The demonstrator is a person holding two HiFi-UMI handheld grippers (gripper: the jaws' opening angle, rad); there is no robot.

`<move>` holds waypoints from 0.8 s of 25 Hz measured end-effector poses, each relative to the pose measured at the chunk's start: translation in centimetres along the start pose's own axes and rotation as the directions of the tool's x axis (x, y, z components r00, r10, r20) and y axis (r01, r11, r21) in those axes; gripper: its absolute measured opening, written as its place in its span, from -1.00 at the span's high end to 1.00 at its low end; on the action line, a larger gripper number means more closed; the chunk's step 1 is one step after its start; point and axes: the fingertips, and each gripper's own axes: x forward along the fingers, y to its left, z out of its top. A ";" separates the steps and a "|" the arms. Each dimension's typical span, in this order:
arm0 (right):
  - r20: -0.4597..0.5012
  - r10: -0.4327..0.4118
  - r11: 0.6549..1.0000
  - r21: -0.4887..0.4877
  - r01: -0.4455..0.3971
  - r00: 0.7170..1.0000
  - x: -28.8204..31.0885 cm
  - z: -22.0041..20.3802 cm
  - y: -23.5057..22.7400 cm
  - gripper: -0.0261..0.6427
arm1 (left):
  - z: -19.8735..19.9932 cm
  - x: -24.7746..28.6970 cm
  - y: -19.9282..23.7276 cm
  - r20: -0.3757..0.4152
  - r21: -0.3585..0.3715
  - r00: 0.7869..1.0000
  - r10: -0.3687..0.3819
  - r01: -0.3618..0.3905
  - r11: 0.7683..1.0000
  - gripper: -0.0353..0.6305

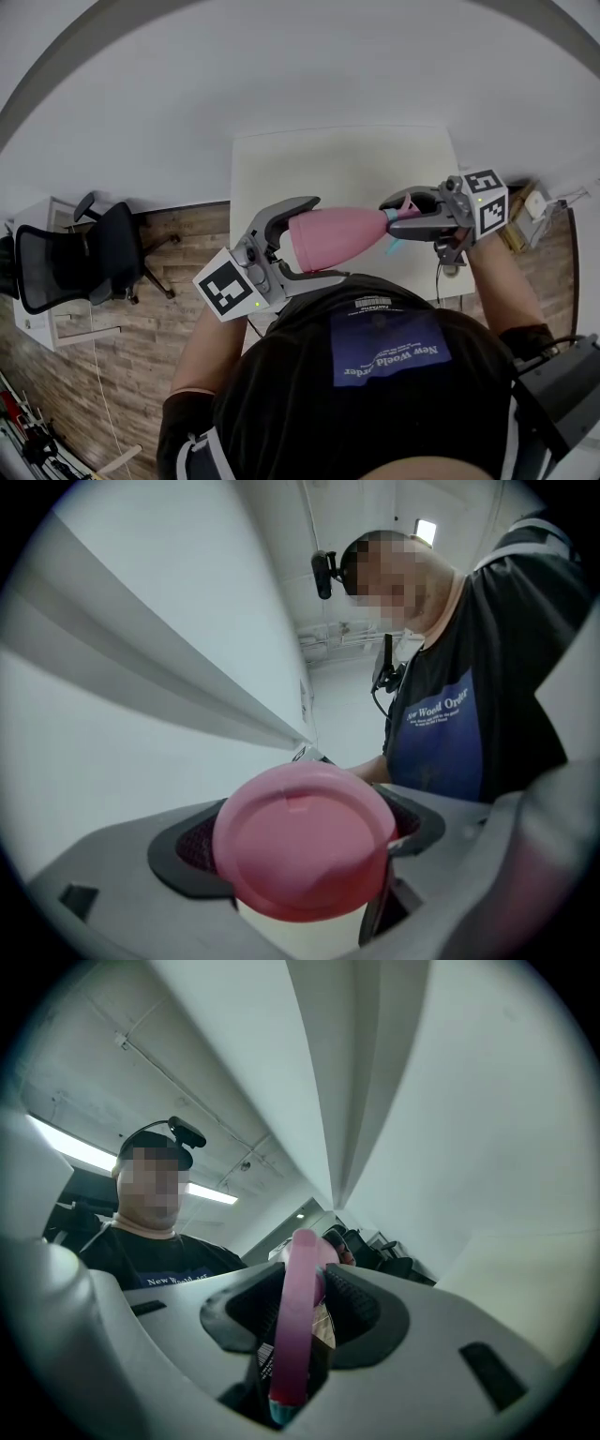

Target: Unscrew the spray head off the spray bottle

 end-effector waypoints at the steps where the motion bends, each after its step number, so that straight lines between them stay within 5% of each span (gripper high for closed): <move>1: -0.004 0.006 1.000 0.009 -0.006 1.000 0.1 0.0 0.1 0.52 | 0.0 -0.1 -0.2 -0.004 0.003 1.000 -0.008 0.008 1.000 -0.46; 13: -0.008 -0.003 0.999 0.049 0.003 1.000 0.7 0.4 0.4 0.52 | 0.1 1.3 -1.3 -0.026 -0.010 0.997 -0.078 0.077 0.997 -0.62; 20: 0.030 0.014 0.995 0.094 -0.017 0.999 0.7 0.6 0.5 0.52 | 1.8 1.0 -1.3 0.087 -0.067 0.992 -0.088 0.094 0.993 -0.65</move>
